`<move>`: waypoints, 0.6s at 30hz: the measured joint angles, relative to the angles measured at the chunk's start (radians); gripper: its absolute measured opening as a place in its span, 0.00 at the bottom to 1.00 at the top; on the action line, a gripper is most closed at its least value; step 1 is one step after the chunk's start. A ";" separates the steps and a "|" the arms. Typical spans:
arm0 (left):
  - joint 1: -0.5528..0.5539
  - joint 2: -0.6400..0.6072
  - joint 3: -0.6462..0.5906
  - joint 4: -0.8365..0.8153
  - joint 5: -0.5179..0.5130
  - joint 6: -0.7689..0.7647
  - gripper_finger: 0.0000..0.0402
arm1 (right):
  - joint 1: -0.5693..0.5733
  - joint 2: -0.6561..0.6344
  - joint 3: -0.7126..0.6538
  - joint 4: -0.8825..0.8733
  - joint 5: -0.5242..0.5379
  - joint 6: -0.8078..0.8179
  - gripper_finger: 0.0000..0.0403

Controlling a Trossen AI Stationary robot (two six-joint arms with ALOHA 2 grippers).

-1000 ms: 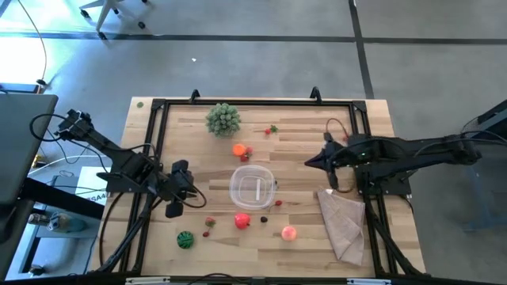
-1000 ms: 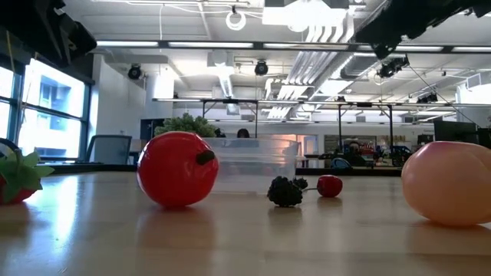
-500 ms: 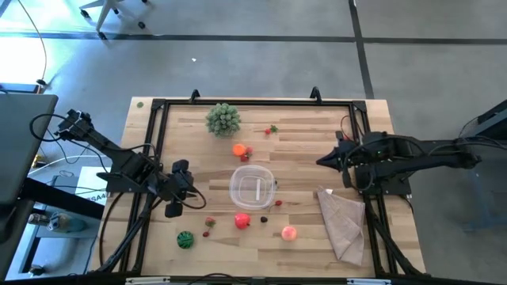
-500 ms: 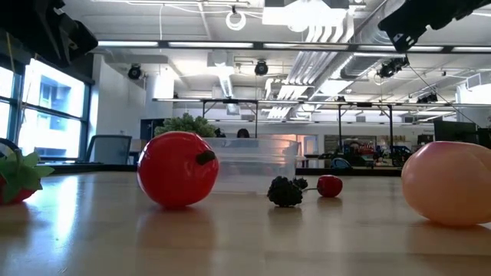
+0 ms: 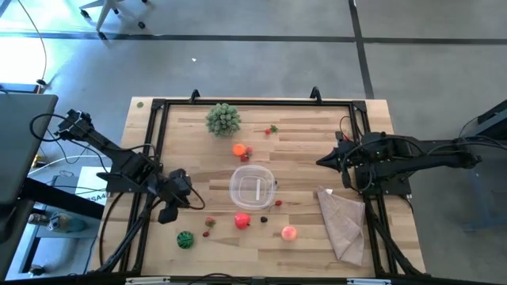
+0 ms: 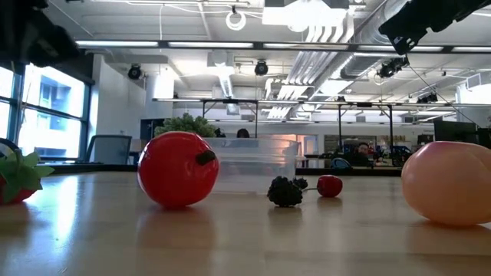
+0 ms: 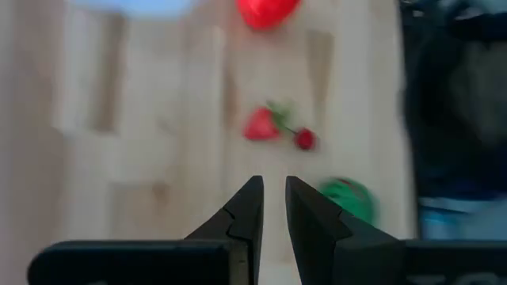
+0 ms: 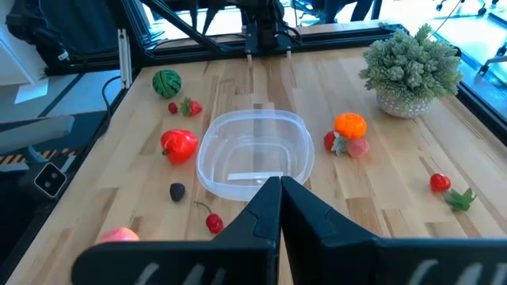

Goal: Pick and placing Produce into tupperware
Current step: Put the watermelon into the transparent container

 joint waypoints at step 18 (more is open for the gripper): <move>-0.238 0.002 0.014 -0.155 0.030 -0.750 0.12 | 0.000 0.000 0.000 0.001 0.000 0.000 0.00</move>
